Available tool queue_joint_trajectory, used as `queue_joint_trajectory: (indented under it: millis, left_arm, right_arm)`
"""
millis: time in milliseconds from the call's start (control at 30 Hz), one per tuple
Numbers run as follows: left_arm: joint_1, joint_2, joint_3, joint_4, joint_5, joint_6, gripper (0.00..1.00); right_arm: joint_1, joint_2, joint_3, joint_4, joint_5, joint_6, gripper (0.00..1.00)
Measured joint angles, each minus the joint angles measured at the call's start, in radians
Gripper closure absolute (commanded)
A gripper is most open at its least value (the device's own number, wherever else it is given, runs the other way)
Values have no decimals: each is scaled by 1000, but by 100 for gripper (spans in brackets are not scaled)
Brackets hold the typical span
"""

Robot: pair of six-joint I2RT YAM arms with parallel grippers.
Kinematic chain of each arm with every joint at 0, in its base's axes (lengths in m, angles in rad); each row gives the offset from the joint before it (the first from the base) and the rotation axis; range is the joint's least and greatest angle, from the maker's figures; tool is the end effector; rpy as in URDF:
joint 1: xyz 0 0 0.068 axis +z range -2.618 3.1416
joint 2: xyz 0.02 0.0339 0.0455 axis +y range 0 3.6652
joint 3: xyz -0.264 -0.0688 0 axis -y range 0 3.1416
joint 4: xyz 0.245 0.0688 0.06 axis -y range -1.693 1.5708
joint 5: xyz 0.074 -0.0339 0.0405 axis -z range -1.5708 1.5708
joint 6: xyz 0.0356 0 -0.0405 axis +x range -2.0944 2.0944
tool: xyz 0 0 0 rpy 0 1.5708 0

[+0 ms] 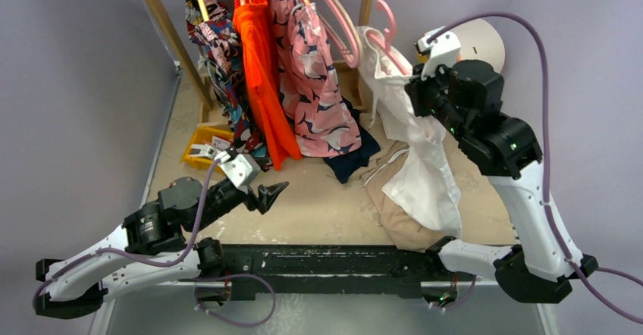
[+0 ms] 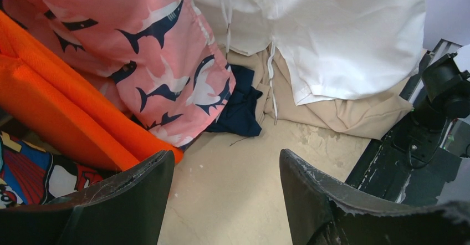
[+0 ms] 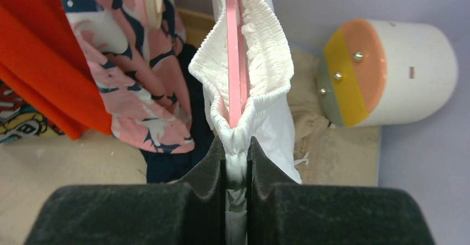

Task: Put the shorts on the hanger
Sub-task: Place the hanger at the clothesline.

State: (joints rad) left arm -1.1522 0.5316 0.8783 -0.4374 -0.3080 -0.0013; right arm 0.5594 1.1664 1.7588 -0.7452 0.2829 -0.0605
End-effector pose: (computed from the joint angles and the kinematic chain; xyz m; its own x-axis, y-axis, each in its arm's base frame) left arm 0.0546 -0.0961 0.3772 -0.0378 0.0819 -0.9959 0.7479 0.6633 0.0262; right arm 0.1687 0.0939 0.5263 -0.1121 -0.1387 -0.9840 -0.2830 0.9537 -0.1022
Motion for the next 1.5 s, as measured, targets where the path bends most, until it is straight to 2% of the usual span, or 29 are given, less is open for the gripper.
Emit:
queue_joint_trajectory:
  millis: [167,300,600,967,1333,1500]
  left_arm:
    - [0,-50,-82,27,-26,-43,32]
    - [0,-75,-129,31,-47,-69,32]
    - [0,-154,-181,40,-121,-114,32]
    - [0,-232,-282,55,-185,-179,32]
    - [0,-255,-299,55,-224,-201,32]
    - [0,-248,-299,55,-225,-202,32]
  right_arm:
    - [0,47,15,23,-85,16,100]
    - [0,85,80,48,-95,43,100]
    - [0,130,142,173,-27,84,100]
    - [0,251,145,332,27,92,100]
    - [-1,332,147,489,87,95,100]
    - [-3,406,207,522,95,90,100]
